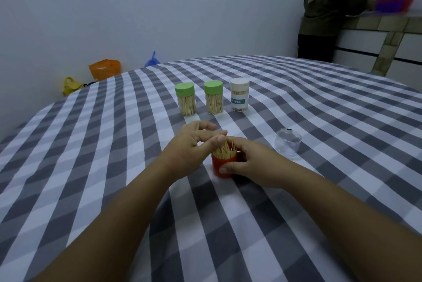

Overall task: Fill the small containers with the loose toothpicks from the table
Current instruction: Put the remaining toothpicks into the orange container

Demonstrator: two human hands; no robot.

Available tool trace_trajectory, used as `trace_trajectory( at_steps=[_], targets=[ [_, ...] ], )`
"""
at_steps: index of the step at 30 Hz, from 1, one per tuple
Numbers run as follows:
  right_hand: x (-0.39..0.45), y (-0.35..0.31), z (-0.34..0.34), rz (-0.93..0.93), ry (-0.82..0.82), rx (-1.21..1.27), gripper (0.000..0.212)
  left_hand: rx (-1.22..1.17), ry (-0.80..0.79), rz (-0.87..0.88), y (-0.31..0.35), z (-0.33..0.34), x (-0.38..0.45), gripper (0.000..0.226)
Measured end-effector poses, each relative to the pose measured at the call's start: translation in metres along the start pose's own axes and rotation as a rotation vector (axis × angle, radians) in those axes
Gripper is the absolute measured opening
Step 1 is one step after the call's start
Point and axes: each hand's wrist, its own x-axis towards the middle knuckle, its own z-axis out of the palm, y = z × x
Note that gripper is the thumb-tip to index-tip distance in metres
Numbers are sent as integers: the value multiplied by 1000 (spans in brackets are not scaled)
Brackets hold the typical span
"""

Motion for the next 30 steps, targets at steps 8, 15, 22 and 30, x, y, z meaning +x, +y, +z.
trace_trajectory(
  at_steps=[8, 15, 22, 30],
  targets=[
    [-2, 12, -16, 96, -136, 291, 73, 37, -111, -73, 6, 13, -6, 71],
    [1, 16, -27, 194, 40, 239, 57, 76, -88, -67, 5, 11, -4, 64],
    [4, 17, -28, 204, 113, 132, 53, -47, -70, -49, 6, 11, -5, 69],
    [6, 17, -33, 102, 327, -91, 45, -84, -57, -36, 2, 14, -5, 59]
  ],
)
